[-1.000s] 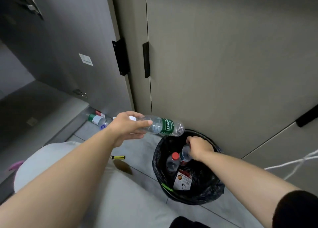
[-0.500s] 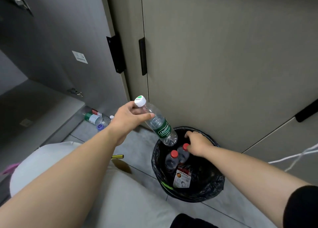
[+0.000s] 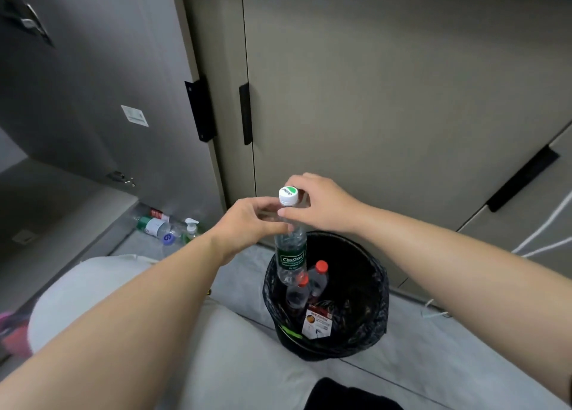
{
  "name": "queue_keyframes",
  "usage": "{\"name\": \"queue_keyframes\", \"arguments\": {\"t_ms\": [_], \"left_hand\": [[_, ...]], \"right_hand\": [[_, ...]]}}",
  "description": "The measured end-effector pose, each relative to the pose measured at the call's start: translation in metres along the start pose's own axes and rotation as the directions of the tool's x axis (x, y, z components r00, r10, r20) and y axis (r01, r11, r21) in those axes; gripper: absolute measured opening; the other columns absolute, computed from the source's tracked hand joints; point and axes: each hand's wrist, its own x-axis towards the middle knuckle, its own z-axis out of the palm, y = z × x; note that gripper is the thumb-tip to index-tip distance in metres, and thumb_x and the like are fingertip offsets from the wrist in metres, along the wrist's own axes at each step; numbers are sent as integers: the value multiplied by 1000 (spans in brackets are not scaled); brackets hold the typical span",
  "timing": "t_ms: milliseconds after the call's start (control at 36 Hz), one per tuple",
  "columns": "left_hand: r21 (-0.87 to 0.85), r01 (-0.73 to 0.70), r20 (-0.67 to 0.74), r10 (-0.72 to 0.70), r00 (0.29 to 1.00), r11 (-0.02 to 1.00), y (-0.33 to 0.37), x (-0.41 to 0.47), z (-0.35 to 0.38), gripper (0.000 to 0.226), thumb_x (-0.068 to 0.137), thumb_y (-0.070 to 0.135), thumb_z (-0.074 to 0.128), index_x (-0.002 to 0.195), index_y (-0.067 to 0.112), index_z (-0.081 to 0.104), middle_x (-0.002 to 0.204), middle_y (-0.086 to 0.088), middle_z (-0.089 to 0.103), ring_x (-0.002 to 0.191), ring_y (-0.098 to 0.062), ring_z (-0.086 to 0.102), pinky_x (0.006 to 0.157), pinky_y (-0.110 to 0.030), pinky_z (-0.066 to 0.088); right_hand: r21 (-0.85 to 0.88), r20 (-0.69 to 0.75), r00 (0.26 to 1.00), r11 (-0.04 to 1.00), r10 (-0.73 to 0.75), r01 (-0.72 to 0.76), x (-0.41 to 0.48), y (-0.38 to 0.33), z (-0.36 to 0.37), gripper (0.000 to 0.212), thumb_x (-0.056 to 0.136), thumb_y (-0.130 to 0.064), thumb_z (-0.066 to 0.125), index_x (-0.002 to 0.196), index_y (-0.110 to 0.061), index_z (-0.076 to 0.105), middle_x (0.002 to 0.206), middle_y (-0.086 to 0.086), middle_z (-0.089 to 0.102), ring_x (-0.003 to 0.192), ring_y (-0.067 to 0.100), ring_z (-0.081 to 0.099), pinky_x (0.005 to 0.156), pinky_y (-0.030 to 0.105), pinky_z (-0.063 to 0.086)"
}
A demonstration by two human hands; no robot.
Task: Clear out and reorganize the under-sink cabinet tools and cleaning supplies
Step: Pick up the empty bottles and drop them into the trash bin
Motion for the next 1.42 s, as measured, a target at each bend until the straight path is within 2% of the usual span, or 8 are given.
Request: {"name": "queue_keyframes", "arguments": {"t_ms": [111, 222, 361, 583, 667, 889, 1139, 1417], "left_hand": [[68, -4, 16, 3, 1000, 998, -3, 2, 6, 57, 72, 28, 91, 125, 28, 69, 119, 11, 74, 112, -7, 68, 101, -31, 52], [272, -1, -84, 24, 996, 962, -8, 4, 8, 60, 70, 54, 87, 124, 39, 66, 124, 19, 63, 113, 0, 62, 88, -24, 53], [365, 37, -158, 22, 987, 930, -17, 8, 3, 22, 84, 45, 80, 101, 38, 69, 105, 6, 67, 79, 1, 64, 54, -14, 42], [436, 62, -146, 3, 989, 898, -22, 4, 2, 13, 90, 30, 75, 101, 28, 69, 112, -8, 65, 54, 6, 57, 58, -11, 39], [455, 79, -149, -12, 989, 887, -23, 1, -1, 13, 91, 31, 74, 102, 28, 70, 119, -6, 60, 69, -5, 64, 68, -18, 44], [461, 110, -163, -38, 986, 881, -26, -4, -4, 21, 86, 35, 79, 103, 24, 72, 114, 0, 62, 85, -11, 71, 73, -20, 48], [481, 150, -132, -98, 986, 863, -25, -6, -5, 21, 88, 33, 78, 106, 27, 71, 124, -3, 53, 98, -17, 71, 100, -41, 54], [591, 180, -162, -102, 981, 786, -17, -9, -19, 13, 91, 30, 71, 102, 23, 71, 112, -2, 62, 100, -20, 66, 95, -35, 54]], "right_hand": [[-24, -19, 1000, 999, 23, -24, -8, 6, -7, 22, 78, -36, 78, 86, -23, 62, 87, 1, 58, 79, 13, 54, 74, 29, 44], [-159, 69, 986, 978, 149, -136, -20, 22, -15, 19, 76, -35, 75, 82, -23, 62, 85, -5, 62, 84, 18, 58, 77, 34, 50], [-325, 196, 930, 915, 311, -238, -42, 52, -1, 18, 75, -33, 74, 83, -24, 59, 87, -4, 60, 86, 22, 57, 68, 31, 47], [-438, 203, 838, 812, 506, -385, -72, 103, 61, 18, 76, -25, 72, 88, -24, 57, 111, 5, 57, 97, 30, 61, 76, 32, 50], [-460, 160, 825, 781, 541, -423, -80, 118, 82, 21, 80, -18, 67, 100, -19, 62, 114, 8, 53, 100, 33, 62, 79, 34, 51], [-486, 113, 852, 776, 512, -402, -87, 138, 117, 23, 88, -9, 55, 111, -12, 55, 108, 12, 50, 98, 39, 63, 70, 37, 43], [-529, 111, 813, 726, 572, -439, -83, 136, 114, 45, 84, -13, 65, 127, -14, 50, 118, 12, 49, 106, 38, 62, 73, 39, 46], [-490, -15, 954, 830, 299, -268, -43, 79, 70, 19, 88, -30, 57, 106, -23, 54, 106, 2, 54, 88, 34, 63, 65, 37, 49]]}}
